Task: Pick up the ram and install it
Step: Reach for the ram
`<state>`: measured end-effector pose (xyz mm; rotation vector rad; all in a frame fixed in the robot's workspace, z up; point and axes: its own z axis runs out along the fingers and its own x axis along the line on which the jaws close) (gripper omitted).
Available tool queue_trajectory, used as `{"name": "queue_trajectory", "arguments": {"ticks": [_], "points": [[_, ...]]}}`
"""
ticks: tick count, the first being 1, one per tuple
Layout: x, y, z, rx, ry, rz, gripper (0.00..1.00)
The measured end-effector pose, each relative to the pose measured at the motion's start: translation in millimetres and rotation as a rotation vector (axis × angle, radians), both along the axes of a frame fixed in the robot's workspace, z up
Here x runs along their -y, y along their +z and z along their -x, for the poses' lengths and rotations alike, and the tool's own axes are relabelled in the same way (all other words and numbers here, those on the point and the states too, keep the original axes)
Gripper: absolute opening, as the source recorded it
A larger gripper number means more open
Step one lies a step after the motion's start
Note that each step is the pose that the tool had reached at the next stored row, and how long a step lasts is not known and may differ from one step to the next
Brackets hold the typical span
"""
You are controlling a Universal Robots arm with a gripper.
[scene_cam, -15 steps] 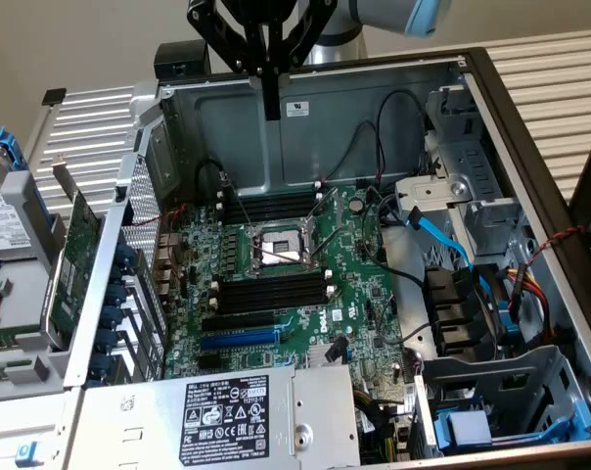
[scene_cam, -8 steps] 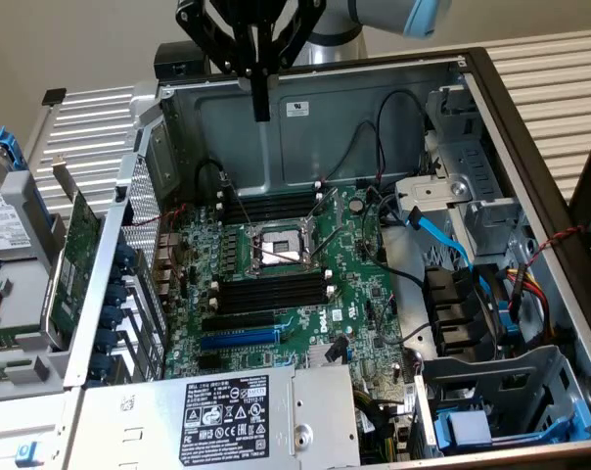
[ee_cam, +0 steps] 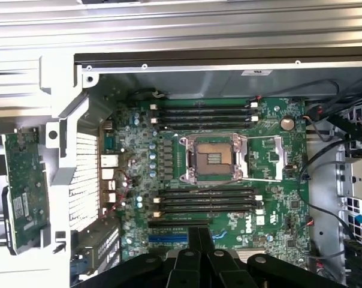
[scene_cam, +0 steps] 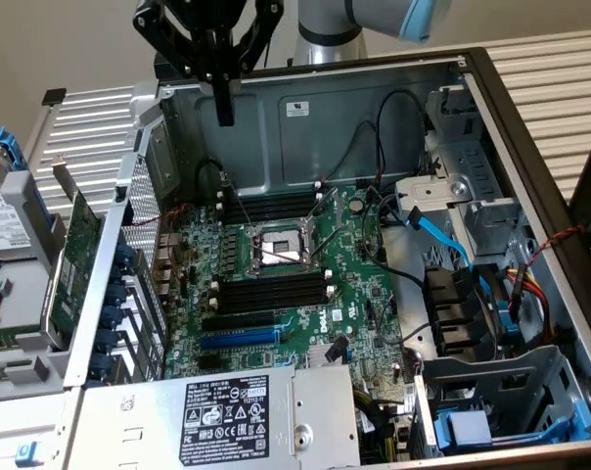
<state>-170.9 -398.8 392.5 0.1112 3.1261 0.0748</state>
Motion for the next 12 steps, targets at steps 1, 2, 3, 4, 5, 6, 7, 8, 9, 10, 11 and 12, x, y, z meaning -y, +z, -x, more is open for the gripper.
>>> {"name": "queue_trajectory", "arguments": {"ticks": [1,2,3,4,5,6,7,8,9,10,11,12], "points": [[0.1,-0.1,3.0,-0.0029,0.0,-0.0001,0.11],[0.4,-0.2,5.9,-0.0053,0.0,-0.0003,0.11],[0.7,-0.4,8.7,-0.0069,0.0,-0.0005,0.11],[1.2,-0.5,11.2,-0.0076,0.0,-0.0007,0.11],[1.8,-0.6,13.3,-0.0076,0.0,-0.0008,0.11],[2.2,-0.8,15.1,-0.0076,0.0,-0.0008,0.11],[2.5,-0.8,18.7,-0.0077,0.0,-0.0008,0.11],[2.9,-0.8,22.8,-0.0077,0.0,-0.0008,0.11],[3.3,-0.9,27.7,-0.0077,0.0,-0.0009,0.11],[3.6,-0.8,32.2,-0.0078,0.0,-0.0008,0.11],[3.9,-0.8,36.6,-0.0078,0.0,-0.0011,0.11],[4.0,-0.9,41.1,-0.0077,0.0,-0.0017,0.11]]}}
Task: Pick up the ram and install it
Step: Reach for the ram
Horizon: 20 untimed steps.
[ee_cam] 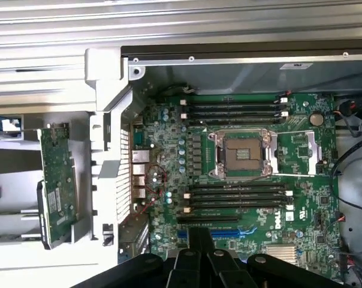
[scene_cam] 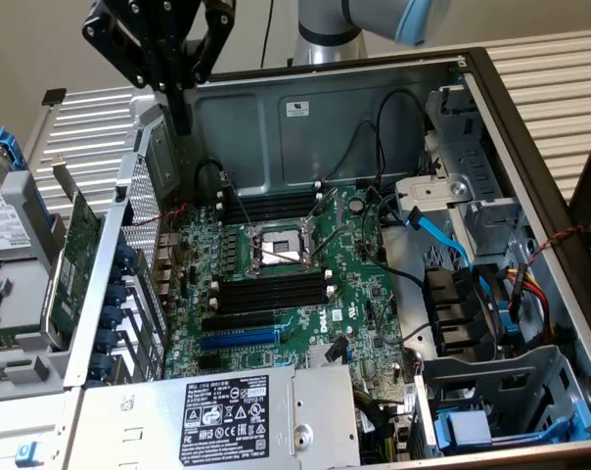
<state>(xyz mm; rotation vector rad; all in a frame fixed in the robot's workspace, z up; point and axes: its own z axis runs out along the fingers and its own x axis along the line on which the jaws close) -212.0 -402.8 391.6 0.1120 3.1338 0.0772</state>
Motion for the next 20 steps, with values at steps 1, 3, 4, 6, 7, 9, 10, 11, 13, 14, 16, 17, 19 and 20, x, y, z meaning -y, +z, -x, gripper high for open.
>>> {"name": "queue_trajectory", "arguments": {"ticks": [1,3,4,6,7,9,10,11,13,14,16,17,19,20], "points": [[0.1,0.0,4.6,0.0,0.0,-0.0003,0.11],[0.1,-0.1,13.6,0.0,0.0,-0.0005,0.11],[0.1,-0.3,18.2,0.0,0.0,-0.0005,0.11],[0.1,-0.6,27.5,-0.0001,0.0,-0.0004,0.11],[0.1,-0.6,32.0,-0.0001,0.0,-0.0008,0.11],[0.1,-0.6,41.0,-0.0025,0.0,-0.0018,0.11],[0.1,-0.6,45.4,-0.0036,0.0,-0.0021,0.11],[0.1,-0.6,50.0,-0.0041,0.0,-0.0024,0.11],[0.1,-0.8,59.0,-0.0042,0.0,-0.0034,0.11],[0.1,-0.9,63.7,-0.0043,0.0,-0.0039,0.11],[0.1,-0.9,72.7,-0.0059,0.0,-0.0045,0.11],[0.1,-0.9,77.0,-0.0075,0.0,-0.0047,0.11],[0.1,-0.9,86.4,-0.0133,0.0,-0.0047,0.11],[0.1,-1.0,90.7,-0.016,0.0,-0.0048,0.11]]}}
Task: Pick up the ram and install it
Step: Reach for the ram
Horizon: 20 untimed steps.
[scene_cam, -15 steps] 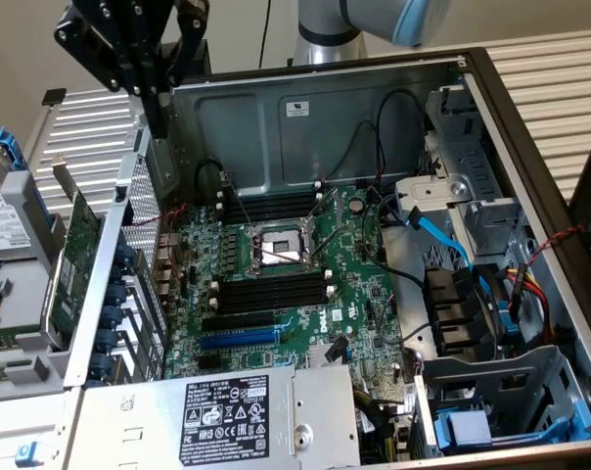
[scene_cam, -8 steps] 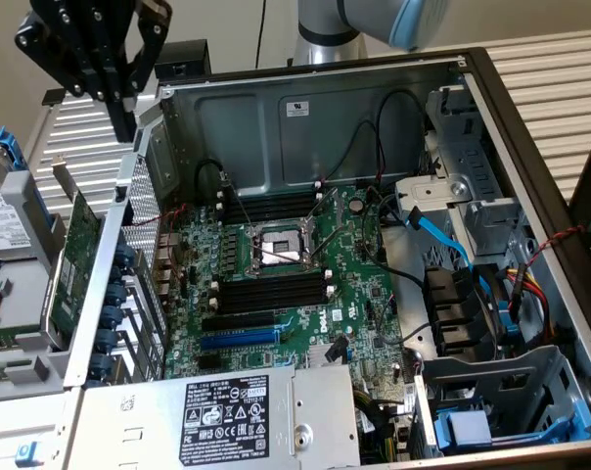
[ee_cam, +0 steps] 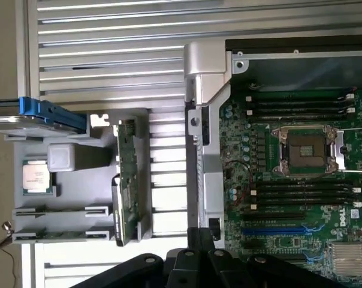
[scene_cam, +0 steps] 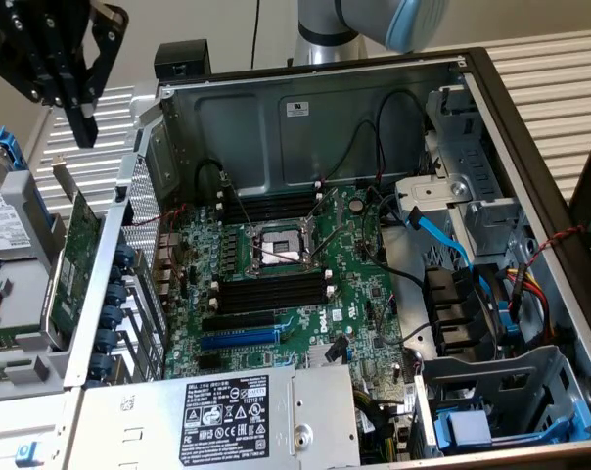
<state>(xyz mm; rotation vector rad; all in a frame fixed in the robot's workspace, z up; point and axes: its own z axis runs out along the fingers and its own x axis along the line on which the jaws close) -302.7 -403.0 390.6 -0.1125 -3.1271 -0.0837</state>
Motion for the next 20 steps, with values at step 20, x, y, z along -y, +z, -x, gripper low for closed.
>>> {"name": "queue_trajectory", "arguments": {"ticks": [20], "points": [[0.0,-2.2,91.0,-0.0449,0.0,0.0,0.11]]}}
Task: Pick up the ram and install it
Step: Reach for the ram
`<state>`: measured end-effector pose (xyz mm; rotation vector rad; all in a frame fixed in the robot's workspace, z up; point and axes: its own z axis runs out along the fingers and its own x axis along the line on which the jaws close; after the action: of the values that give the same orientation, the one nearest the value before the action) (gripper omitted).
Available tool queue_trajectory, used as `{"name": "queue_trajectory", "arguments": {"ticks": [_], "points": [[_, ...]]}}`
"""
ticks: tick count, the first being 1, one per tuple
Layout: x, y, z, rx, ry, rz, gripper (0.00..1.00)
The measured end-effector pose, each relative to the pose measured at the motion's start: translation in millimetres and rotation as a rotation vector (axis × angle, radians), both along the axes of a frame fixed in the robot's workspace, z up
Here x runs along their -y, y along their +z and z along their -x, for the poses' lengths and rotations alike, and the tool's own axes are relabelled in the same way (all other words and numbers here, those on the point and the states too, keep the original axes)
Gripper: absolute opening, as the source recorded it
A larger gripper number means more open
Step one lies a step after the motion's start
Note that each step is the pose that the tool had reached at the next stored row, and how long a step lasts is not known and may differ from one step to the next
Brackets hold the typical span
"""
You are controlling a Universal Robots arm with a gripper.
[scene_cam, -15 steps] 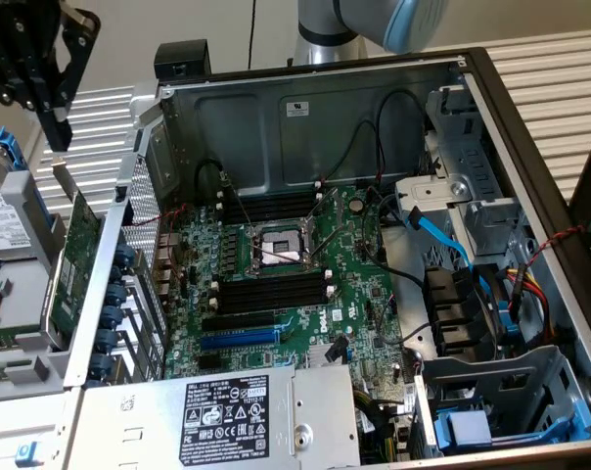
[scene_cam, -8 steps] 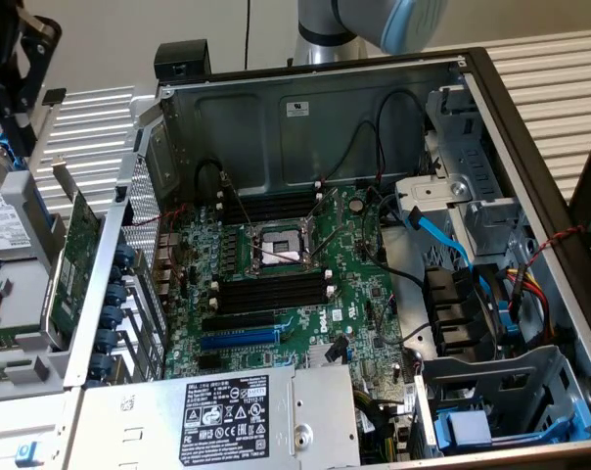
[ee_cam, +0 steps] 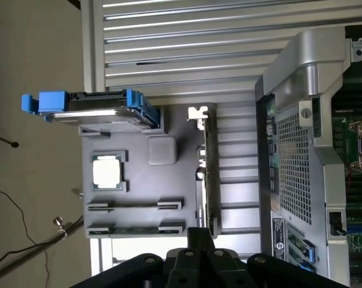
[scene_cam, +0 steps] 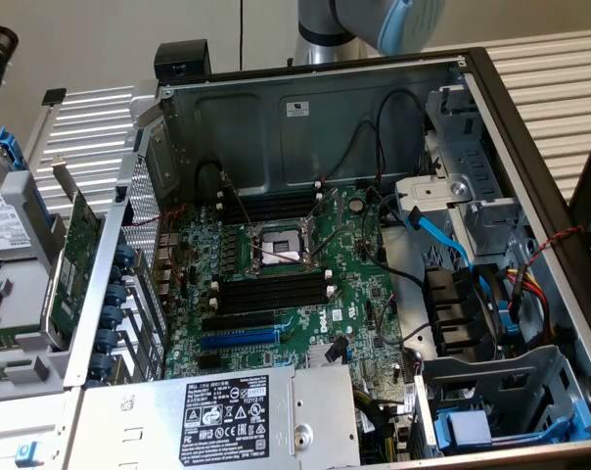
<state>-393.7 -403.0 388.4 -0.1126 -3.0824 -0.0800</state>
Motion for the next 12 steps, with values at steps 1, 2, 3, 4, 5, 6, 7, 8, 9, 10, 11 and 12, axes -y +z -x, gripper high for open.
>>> {"name": "queue_trajectory", "arguments": {"ticks": [1,2,3,4,5,6,7,8,9,10,11,12], "points": [[0.0,-0.3,4.7,-0.0008,0.0,0.0,0.11],[0.1,-0.6,8.9,-0.0016,0.0,-0.0001,0.11],[0.3,-0.8,13.3,-0.0031,0.0,0.0,0.11],[0.7,-1.0,17.1,-0.0044,0.0,0.0,0.11],[1.1,-1.3,20.7,-0.0056,0.0,0.0,0.11],[1.6,-1.5,23.8,-0.006,0.001,0.0,0.11],[2.2,-1.8,27.2,-0.0062,0.001,0.0,0.11],[2.8,-1.9,31.0,-0.0063,0.002,0.0,0.11],[3.6,-2.1,34.5,-0.0063,0.002,0.0,0.11],[4.7,-2.3,37.7,-0.0063,0.002,-0.0001,0.11],[6.0,-2.5,40.4,-0.0063,0.003,0.0,0.11],[7.7,-2.6,42.2,-0.0062,0.003,0.0,0.11]]}}
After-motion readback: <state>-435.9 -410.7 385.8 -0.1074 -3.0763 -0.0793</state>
